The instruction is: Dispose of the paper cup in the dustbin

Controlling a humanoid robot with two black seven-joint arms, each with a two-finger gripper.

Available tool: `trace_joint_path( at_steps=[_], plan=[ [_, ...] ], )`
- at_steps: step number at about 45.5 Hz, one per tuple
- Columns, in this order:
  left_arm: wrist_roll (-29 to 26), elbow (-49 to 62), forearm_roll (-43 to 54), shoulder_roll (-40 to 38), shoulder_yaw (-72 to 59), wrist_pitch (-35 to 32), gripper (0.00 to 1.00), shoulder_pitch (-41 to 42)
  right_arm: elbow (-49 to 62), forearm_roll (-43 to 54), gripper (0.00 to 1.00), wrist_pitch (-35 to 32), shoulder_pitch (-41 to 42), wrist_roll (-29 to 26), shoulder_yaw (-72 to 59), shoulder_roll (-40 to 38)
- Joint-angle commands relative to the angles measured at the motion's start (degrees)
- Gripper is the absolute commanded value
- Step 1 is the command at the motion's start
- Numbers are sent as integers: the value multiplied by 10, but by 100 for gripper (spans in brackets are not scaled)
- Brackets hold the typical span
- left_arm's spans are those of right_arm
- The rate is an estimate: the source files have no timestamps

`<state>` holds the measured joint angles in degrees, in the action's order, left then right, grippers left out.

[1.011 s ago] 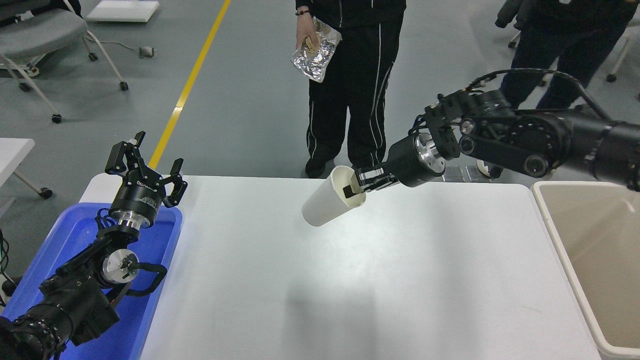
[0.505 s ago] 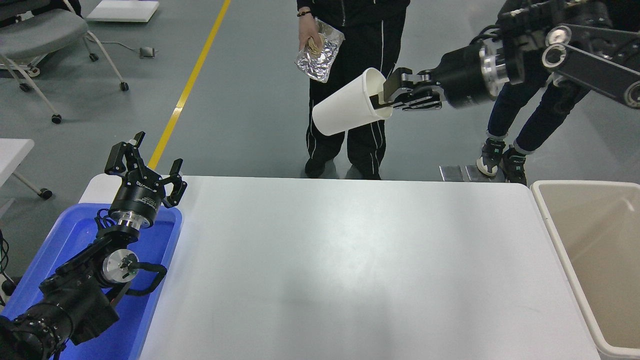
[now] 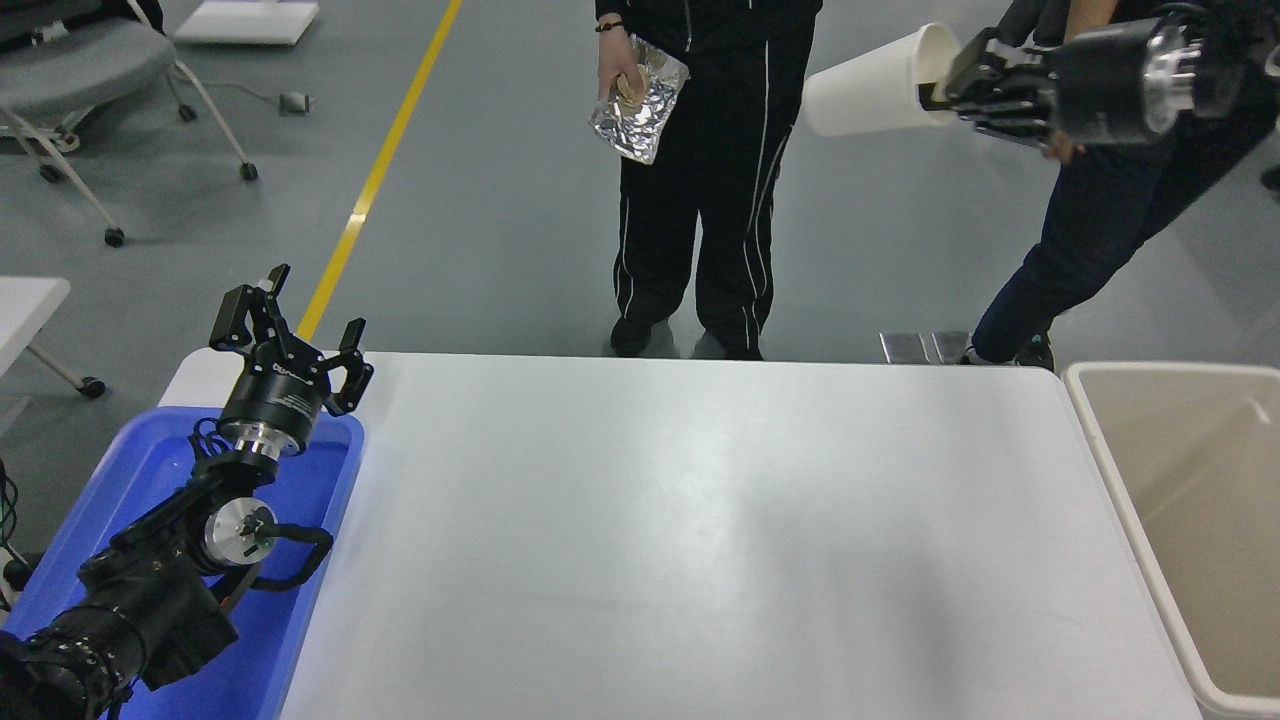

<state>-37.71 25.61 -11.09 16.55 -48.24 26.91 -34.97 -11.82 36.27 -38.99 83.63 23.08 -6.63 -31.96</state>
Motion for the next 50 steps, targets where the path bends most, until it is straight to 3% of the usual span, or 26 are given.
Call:
trace_joint_path(
  at_steps=[1,14,30,50],
  plan=[
    [0,0,0,1,0,0,100,0,209,-64,0,10,-101,-4,0,-3],
    [0,-1,0,1,0,0,100,0,260,-71,0,72,-203,-7,0,-20],
    [0,-1,0,1,0,0,100,0,261,-88,0,210,-295,-15,0,-17],
    [0,-1,0,1,0,0,100,0,260,-110,0,373,-424,-92,3,64]
  ],
)
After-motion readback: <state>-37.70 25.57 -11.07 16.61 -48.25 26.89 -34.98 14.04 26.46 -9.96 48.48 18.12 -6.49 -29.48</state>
